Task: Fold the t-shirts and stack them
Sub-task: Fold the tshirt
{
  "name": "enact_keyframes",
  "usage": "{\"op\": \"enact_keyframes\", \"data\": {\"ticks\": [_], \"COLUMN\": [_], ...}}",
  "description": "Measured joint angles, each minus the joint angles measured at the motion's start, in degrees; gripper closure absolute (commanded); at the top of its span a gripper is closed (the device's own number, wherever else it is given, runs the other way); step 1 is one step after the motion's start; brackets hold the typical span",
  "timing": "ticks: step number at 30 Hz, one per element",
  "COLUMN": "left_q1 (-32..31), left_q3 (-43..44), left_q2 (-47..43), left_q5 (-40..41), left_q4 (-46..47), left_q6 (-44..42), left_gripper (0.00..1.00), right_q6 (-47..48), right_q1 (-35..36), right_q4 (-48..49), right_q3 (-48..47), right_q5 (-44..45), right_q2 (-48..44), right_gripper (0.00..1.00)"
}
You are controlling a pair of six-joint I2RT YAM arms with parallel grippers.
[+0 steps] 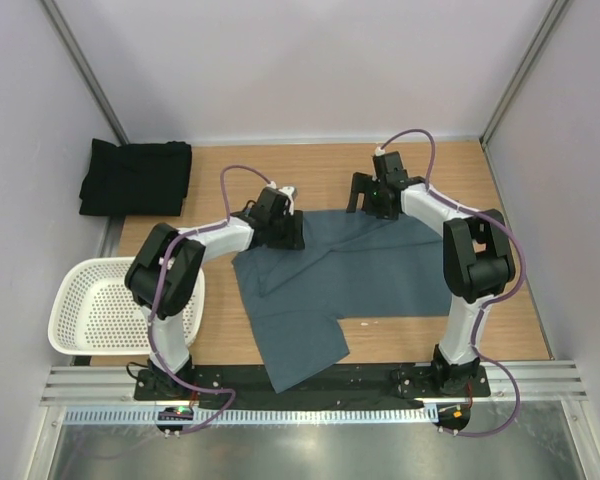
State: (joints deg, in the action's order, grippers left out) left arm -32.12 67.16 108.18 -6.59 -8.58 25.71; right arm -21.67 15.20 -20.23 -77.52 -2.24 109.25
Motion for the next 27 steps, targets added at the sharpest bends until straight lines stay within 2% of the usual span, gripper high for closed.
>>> {"op": "enact_keyframes", "data": {"ticks": [3,8,10,18,27], "left_q1": [0.0,0.0,0.0,-0.2,-5.1], "left_q3": [-2.1,-3.0,-3.2,-4.9,-11.0], "left_q2": [-0.1,-0.2,-0.2,-2.2,-11.1], "left_q5": [-1.2,-2.6,-3.5,-4.7,-5.7], "left_q4": [2.6,4.3,4.9,5.8,6.3], "left_q6": [0.5,0.9,1.0,1.1,-1.5], "left_gripper": [0.51,0.65,0.75,0.9,0.95], "right_q6": [-0.3,-0.8,-0.8,-0.8,-0.8], "right_q1": [0.3,0.1,0.0,0.0,0.0], "right_q4": [0.0,-0.1,-0.2,-0.8,-1.0], "right_q3": [0.0,-0.4,-1.3,-3.5,-3.7], "right_q5": [0.2,0.8,0.9,1.6,2.9], "right_q2": [0.2,0.8,1.7,5.2,5.9], "right_gripper": [0.07,0.07,0.07,0.08,0.08]}}
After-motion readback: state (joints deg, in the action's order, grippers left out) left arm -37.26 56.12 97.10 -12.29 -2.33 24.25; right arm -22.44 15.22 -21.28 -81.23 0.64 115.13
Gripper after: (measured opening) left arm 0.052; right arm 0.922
